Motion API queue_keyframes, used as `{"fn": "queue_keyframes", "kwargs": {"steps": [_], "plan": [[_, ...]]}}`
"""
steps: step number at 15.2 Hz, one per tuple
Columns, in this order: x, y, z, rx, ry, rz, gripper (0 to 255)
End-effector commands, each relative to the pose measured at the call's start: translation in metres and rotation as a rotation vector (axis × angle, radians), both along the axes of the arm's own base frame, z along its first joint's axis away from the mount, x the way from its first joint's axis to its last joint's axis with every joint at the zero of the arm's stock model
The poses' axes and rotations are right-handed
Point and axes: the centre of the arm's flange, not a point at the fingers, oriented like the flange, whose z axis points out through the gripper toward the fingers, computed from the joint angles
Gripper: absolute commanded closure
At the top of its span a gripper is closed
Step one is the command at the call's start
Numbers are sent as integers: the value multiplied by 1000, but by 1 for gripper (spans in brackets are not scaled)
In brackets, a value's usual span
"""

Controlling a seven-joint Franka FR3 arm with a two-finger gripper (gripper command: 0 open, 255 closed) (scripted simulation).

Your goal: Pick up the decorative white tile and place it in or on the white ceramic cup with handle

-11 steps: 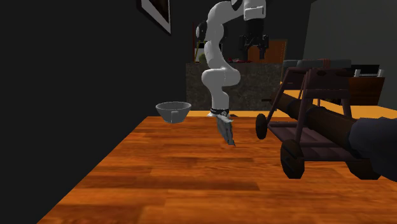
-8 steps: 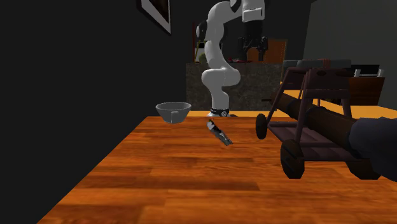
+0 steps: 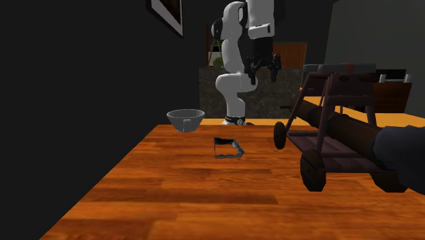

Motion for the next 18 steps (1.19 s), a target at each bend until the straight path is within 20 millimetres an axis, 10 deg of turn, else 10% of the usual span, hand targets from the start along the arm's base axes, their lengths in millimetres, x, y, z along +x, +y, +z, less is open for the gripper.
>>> {"fn": "queue_keyframes", "kwargs": {"steps": [1,15,18], "plan": [[11,-20,-16,5,-8,-19,0],[83,-145,-132,46,-55,-145,0],[84,-145,-143,46,-55,-147,0]]}}
